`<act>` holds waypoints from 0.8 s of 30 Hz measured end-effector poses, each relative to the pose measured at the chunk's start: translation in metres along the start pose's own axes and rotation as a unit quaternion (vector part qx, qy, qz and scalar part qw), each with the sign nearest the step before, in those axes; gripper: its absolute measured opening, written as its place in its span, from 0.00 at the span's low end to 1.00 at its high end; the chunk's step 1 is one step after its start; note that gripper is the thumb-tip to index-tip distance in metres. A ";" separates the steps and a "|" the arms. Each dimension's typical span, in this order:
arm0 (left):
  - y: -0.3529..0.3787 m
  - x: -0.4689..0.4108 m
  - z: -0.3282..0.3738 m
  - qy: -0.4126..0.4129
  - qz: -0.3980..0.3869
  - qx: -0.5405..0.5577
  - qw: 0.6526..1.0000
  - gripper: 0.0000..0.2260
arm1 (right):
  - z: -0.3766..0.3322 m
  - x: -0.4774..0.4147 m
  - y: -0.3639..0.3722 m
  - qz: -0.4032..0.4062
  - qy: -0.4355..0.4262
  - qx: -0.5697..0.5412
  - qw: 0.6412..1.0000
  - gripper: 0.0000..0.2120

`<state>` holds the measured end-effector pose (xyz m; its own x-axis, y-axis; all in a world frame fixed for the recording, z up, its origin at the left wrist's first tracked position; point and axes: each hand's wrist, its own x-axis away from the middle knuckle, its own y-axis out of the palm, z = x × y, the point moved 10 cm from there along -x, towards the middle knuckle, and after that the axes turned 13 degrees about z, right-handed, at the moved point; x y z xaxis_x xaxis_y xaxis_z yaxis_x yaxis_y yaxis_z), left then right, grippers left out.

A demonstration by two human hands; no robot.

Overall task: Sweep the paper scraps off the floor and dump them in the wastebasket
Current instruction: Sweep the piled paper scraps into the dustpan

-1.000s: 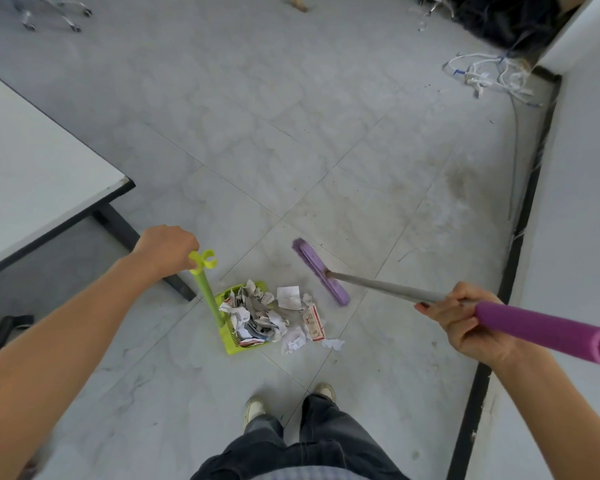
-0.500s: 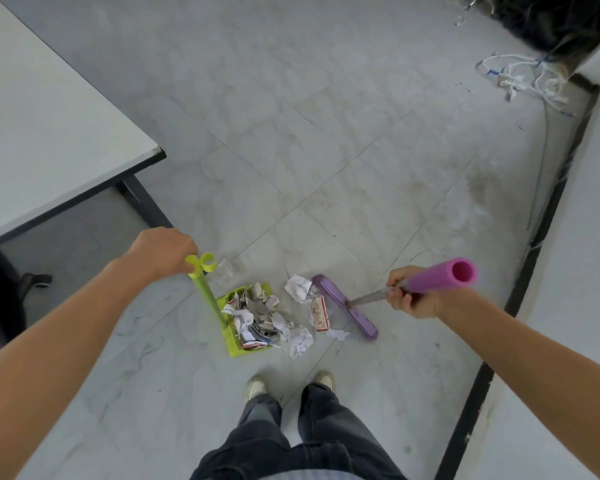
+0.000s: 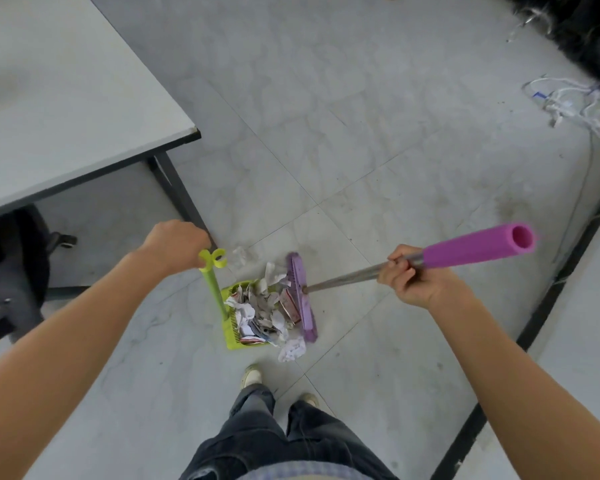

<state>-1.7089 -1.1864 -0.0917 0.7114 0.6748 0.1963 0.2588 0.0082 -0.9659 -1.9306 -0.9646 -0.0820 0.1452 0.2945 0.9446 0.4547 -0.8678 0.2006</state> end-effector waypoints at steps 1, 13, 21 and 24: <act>0.000 0.002 0.001 -0.004 -0.001 0.003 1.000 0.10 | -0.008 0.002 -0.008 0.004 -0.007 0.014 1.000 0.36; 0.008 0.045 0.022 -0.105 -0.032 0.009 0.994 0.10 | -0.012 0.005 -0.008 0.058 -0.122 0.564 0.815 0.06; 0.010 0.083 0.015 -0.178 -0.036 0.003 0.983 0.11 | -0.012 -0.054 0.009 0.063 -0.209 0.678 0.702 0.04; 0.013 0.099 0.008 -0.198 -0.036 0.006 0.979 0.11 | -0.010 -0.070 -0.011 0.066 -0.203 0.706 0.675 0.03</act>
<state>-1.6409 -1.1136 -0.0860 0.3807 0.9059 0.1857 0.2899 0.0738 -0.9542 -1.9548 -0.9797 -0.1479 0.3656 0.5854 0.7237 0.7573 0.2649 -0.5969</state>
